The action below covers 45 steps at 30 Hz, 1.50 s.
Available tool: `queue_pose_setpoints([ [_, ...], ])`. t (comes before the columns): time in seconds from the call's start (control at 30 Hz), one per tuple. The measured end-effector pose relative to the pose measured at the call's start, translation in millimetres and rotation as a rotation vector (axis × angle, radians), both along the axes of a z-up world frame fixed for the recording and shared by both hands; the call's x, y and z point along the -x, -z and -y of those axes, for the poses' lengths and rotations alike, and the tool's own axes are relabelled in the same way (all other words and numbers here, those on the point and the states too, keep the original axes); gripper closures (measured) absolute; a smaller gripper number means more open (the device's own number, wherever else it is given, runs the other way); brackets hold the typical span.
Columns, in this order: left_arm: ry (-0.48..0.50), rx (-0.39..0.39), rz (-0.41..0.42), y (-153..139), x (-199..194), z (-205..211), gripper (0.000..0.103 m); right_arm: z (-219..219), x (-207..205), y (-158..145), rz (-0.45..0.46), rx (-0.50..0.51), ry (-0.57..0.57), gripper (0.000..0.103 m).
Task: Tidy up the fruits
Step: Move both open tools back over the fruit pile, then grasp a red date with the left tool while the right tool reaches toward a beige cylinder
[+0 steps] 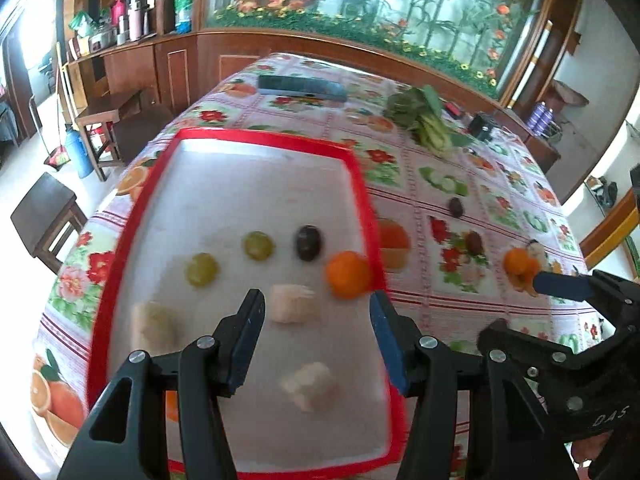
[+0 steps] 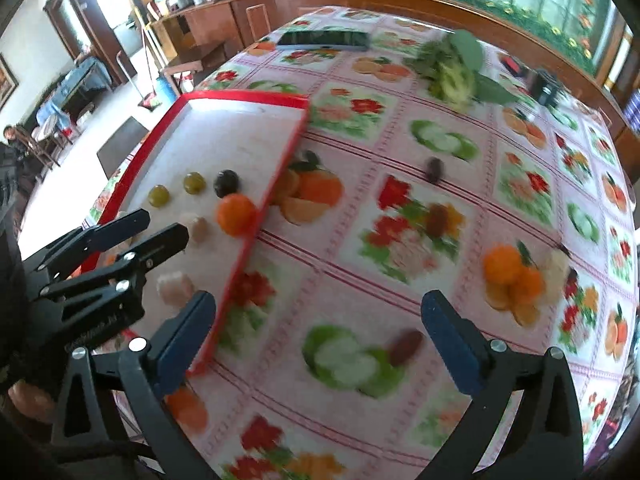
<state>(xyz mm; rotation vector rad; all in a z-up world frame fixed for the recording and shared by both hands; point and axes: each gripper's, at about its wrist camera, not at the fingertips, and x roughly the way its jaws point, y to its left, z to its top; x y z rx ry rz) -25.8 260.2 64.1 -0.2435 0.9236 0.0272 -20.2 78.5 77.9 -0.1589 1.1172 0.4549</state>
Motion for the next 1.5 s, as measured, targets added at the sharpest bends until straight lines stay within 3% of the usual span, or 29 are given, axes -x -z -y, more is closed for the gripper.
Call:
queue_pose_setpoints([
  [0.27,0.109,0.002,-0.018,1,-2,76,0.043,101,20,-10,0.118,0.060,0.135,0.001],
  [0.47,0.219,-0.020,-0.073,20,-8,136,0.042,176,30,-1,0.133,0.015,0.219,0.002],
  [0.7,0.249,-0.070,-0.128,39,-22,175,0.042,228,37,11,0.109,-0.029,0.295,0.002],
  [0.83,0.231,-0.070,-0.150,48,-31,182,0.042,245,36,19,0.088,-0.044,0.319,0.002],
  [0.93,0.212,-0.131,-0.123,50,-34,187,0.048,255,31,23,0.065,-0.066,0.328,0.002],
  [1.0,0.213,-0.172,-0.108,50,-33,190,0.076,260,26,27,0.041,-0.099,0.329,0.002],
  [1.03,0.221,-0.161,-0.104,49,-32,190,0.084,260,22,29,0.027,-0.117,0.324,0.002],
  [1.13,0.203,-0.122,-0.107,48,-31,185,0.083,252,11,38,0.021,-0.120,0.302,0.002],
  [1.3,0.186,-0.071,-0.135,47,-23,178,0.083,221,-10,42,0.125,0.005,0.209,0.008],
  [1.5,0.176,-0.029,-0.155,47,-13,172,0.083,211,-48,59,0.063,-0.055,0.170,0.028],
])
